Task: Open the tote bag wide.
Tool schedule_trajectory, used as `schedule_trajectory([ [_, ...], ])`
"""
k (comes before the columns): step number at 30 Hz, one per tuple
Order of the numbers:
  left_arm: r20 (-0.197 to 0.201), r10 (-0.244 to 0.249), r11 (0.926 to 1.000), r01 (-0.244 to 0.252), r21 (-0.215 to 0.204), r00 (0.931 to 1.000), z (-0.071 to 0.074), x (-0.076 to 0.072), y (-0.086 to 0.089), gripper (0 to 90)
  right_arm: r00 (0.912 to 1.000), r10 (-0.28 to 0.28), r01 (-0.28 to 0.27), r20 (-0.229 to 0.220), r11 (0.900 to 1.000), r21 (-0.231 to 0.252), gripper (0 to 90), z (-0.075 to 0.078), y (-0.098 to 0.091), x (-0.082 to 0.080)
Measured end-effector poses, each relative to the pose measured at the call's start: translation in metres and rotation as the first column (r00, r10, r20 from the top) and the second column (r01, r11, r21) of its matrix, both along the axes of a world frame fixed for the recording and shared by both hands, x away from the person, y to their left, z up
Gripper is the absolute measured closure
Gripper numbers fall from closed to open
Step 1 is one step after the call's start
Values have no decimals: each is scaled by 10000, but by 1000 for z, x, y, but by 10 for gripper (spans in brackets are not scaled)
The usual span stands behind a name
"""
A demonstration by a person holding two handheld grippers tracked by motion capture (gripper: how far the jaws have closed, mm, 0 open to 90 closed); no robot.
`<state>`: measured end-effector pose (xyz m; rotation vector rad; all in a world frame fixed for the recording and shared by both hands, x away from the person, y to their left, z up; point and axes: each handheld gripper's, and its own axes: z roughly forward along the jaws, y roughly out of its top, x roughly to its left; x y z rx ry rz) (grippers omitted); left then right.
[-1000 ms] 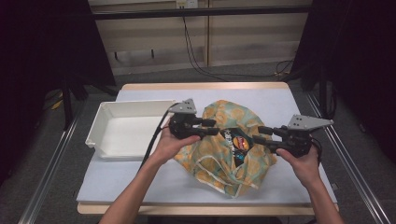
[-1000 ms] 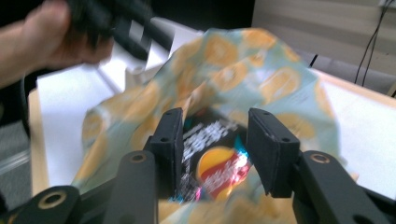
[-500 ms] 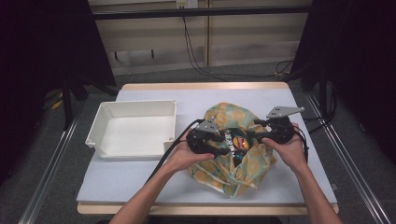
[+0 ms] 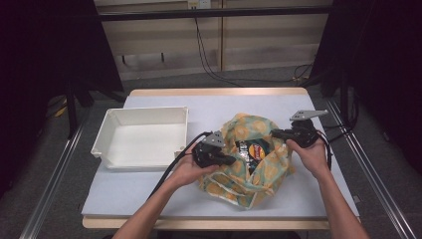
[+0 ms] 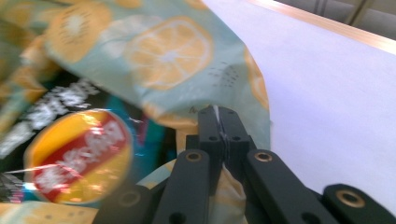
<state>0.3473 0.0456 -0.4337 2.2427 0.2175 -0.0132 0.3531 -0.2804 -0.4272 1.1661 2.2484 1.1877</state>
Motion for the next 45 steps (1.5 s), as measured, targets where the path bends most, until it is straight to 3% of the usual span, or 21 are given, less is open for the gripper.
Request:
schedule_trajectory([
  [8, -245, 53, 10000, -54, -77, 9997, -5, -1, 10, 900, 9971, -762, 760, 28, 9962, 433, 900, -7, -25, 11],
  [13, -313, -3, 9999, 0, -103, 9995, -7, -1, 12, 900, 9949, -992, 993, -181, 9950, 103, 899, -18, -28, 18],
  [16, -291, 14, 10000, -14, 12, 9996, -7, -2, 16, 900, 9923, -1198, 1201, -320, 9927, 93, 897, -25, -32, 22],
  [17, -419, -29, 10000, 27, -58, 9991, -9, -3, 20, 900, 9914, -1275, 1284, -281, 9911, 355, 898, -28, -36, 22],
  [20, -551, 59, 9999, -67, -143, 9985, -11, -4, 24, 900, 9896, -1399, 1410, -320, 9895, 328, 897, -30, -38, 23],
  [24, -627, 111, 9998, -121, -162, 9980, -10, -7, 31, 900, 9877, -1425, 1420, -647, 9898, -123, 882, -44, -36, 23],
  [27, -805, 64, 9989, -102, -467, 9967, -9, -8, 32, 900, 9887, -1342, 1331, -662, 9909, -209, 839, -45, -33, 21],
  [29, -831, 14, 9970, -78, -775, 9965, -5, -9, 31, 899, 9905, -1222, 1213, -624, 9925, -171, 773, -40, -31, 19],
  [32, -774, -47, 9942, -37, -1077, 9970, 3, -11, 30, 827, 9939, -1094, 1095, -173, 9940, 83, 616, -19, -33, 9],
  [33, -758, -184, 9907, 79, -1359, 9970, 9, -13, 28, 812, 9946, -1029, 1031, -93, 9945, 174, 599, -14, -33, 6],
  [35, -711, -169, 9898, 66, -1423, 9973, 12, -15, 27, 780, 9950, -1001, 1000, 20, 9948, 171, 570, -9, -33, 3],
  [36, -608, -179, 9898, 91, -1418, 9980, 15, -16, 26, 756, 9957, -910, 905, 146, 9954, 310, 506, 0, -34, -3],
  [41, -551, -186, 9828, 81, -1847, 9983, 27, -16, 24, 692, 9952, -954, 942, 239, 9944, 478, 413, 15, -40, -13],
  [45, -344, -61, 9805, -8, -1967, 9994, 37, -13, 21, 668, 9950, -921, 895, 379, 9939, 649, 397, 22, -42, -18],
])
